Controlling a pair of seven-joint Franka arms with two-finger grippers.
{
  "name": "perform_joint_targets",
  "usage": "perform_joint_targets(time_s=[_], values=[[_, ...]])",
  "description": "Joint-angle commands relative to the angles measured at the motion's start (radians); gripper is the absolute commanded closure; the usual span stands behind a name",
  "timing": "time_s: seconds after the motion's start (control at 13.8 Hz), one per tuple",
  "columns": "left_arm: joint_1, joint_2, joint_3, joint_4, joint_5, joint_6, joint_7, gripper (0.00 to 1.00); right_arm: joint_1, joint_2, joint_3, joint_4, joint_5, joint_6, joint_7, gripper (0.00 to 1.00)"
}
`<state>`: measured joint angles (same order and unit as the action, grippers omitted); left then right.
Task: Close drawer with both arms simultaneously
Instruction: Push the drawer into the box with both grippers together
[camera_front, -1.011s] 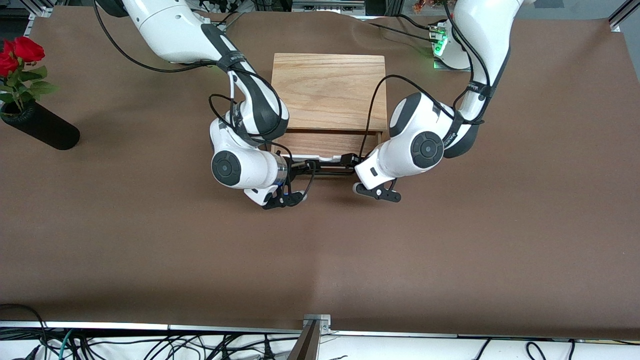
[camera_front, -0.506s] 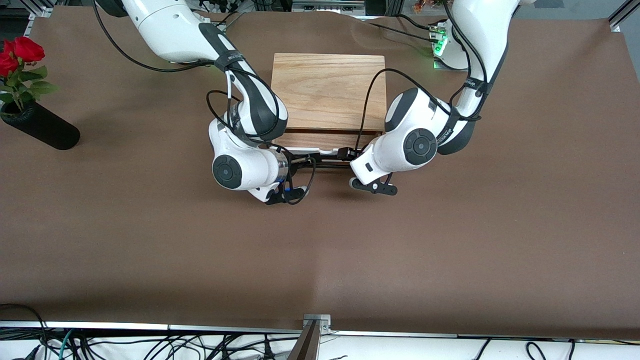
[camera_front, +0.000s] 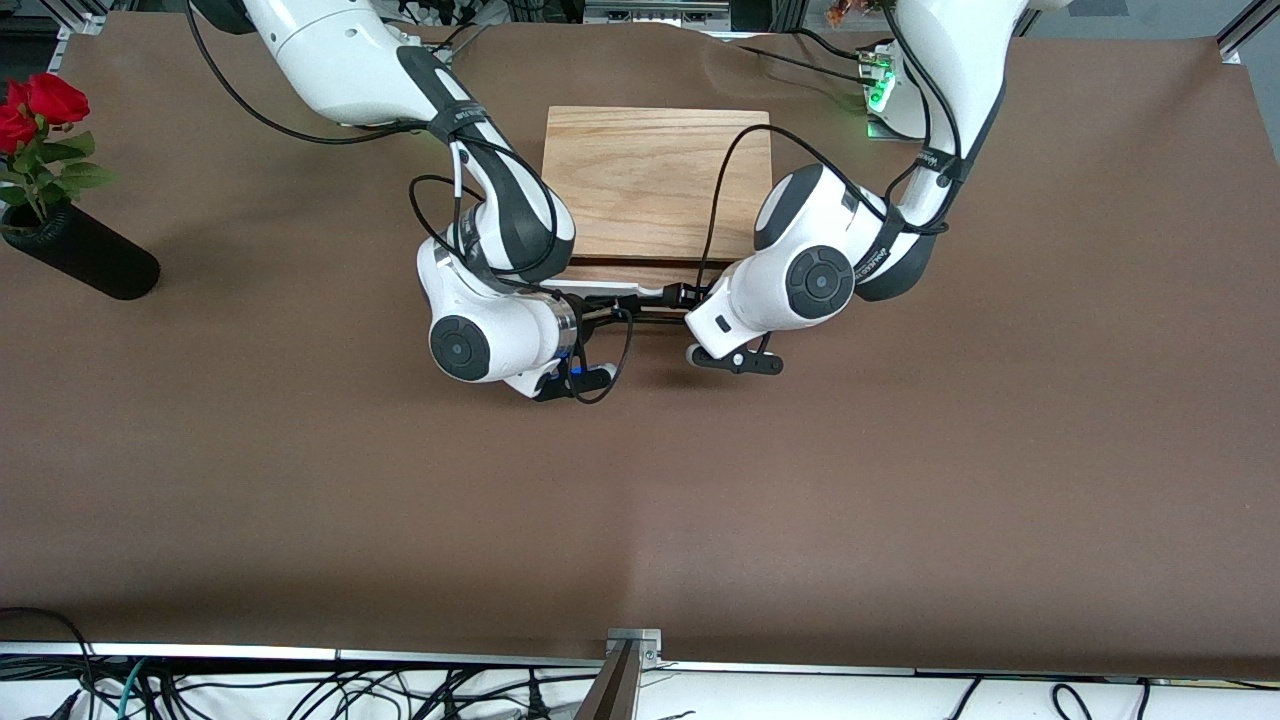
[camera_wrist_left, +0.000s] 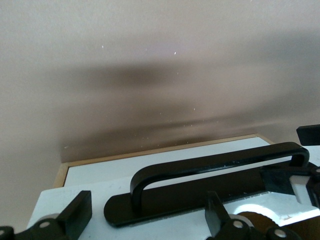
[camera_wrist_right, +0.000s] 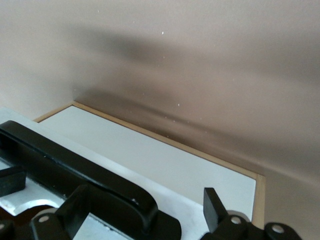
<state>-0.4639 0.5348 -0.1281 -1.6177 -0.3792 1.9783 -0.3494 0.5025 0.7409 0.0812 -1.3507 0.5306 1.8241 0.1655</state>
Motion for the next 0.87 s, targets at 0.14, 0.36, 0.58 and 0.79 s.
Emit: perform_joint_targets(time_s=[0.14,0.36,0.58,0.79], values=[[-0.004,-0.027,0.002,-0.031,-0.029,-0.088,-0.011,0.0,0.005,-0.006,0.002,-0.007,0.014,-0.072,0.014,0.0],[0.001,-0.027,0.002,-0.022,-0.029,-0.177,-0.011,0.0,0.005,-0.006,0.003,-0.007,0.014,-0.115,0.014,0.0],[0.002,-0.027,0.002,-0.021,-0.029,-0.217,-0.011,0.0,0.004,-0.006,0.003,-0.007,0.026,-0.172,0.012,0.0],[0.004,-0.03,0.004,-0.013,-0.027,-0.254,-0.011,0.0,-0.01,-0.006,-0.001,-0.007,0.075,-0.233,0.012,0.0]])
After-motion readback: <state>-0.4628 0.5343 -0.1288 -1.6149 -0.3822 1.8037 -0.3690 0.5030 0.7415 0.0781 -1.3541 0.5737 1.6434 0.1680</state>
